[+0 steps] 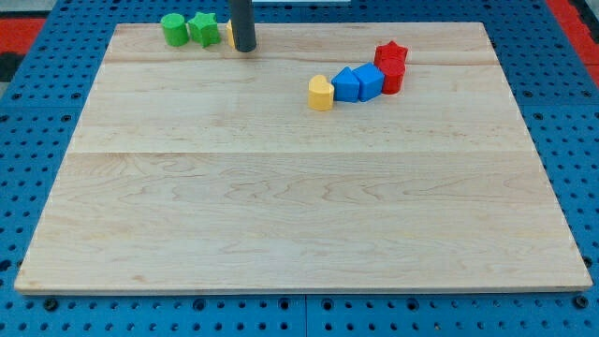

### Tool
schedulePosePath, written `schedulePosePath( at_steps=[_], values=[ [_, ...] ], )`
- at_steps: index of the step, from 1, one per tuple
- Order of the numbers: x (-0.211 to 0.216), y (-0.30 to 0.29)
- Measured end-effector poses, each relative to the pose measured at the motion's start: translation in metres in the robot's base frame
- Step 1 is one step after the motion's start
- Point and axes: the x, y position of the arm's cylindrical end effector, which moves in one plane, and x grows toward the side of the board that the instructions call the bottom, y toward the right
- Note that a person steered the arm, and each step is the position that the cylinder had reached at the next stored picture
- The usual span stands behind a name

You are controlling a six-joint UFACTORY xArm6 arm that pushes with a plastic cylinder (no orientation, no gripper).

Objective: Push yellow heart to top center

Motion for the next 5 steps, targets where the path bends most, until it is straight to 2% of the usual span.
schedulePosePath(
  at_steps=[4, 5],
  values=[
    [-0.007, -0.002],
    [0.059, 0.002]
  ],
)
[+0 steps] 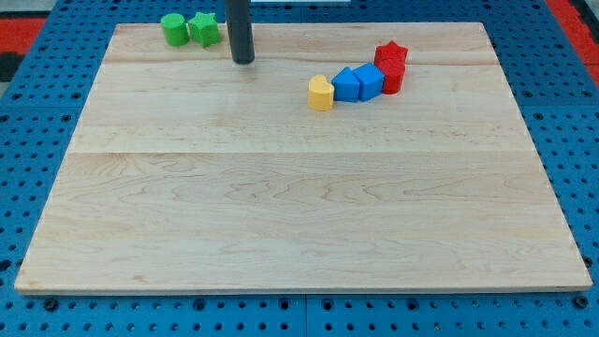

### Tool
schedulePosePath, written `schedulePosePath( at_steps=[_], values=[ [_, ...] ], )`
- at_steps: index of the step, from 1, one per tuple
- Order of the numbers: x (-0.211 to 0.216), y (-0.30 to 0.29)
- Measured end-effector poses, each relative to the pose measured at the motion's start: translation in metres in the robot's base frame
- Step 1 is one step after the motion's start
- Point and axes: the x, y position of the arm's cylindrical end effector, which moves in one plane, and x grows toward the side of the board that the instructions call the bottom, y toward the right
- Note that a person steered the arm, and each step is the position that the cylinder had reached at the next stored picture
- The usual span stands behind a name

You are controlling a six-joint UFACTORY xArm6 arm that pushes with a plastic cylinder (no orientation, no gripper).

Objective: Push yellow heart to top center

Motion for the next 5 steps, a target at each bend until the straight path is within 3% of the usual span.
schedulePosePath(
  at_steps=[1, 2, 3, 5],
  values=[
    [0.072, 0.009],
    [0.098, 0.062],
    [0.088, 0.101],
    [0.053, 0.081]
  ],
)
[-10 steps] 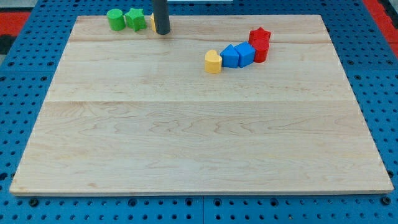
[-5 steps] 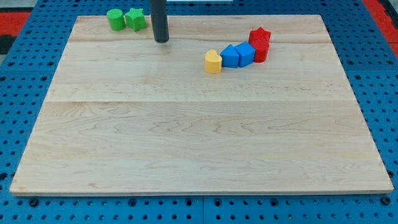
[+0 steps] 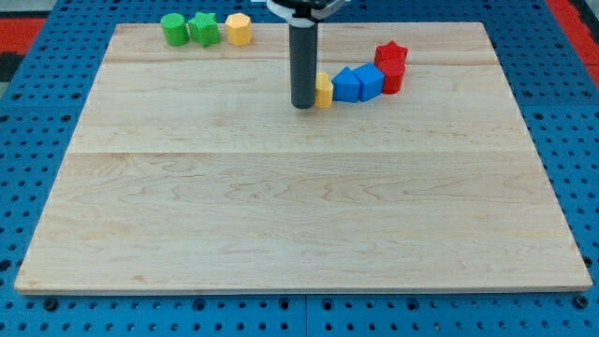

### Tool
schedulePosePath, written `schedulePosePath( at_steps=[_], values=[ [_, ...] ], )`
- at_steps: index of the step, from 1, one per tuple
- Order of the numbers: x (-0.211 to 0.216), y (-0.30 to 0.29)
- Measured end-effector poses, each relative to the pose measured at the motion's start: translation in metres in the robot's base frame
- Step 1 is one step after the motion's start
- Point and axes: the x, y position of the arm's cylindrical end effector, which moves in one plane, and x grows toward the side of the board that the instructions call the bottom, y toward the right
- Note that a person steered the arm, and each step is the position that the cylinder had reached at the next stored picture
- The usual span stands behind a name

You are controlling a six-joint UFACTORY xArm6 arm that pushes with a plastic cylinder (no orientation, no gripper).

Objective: Push yellow heart to top center

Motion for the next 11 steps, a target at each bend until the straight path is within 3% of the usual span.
schedulePosePath(
  at_steps=[2, 6, 11],
  values=[
    [0.02, 0.037],
    [-0.059, 0.024],
    [-0.101, 0.0]
  ],
)
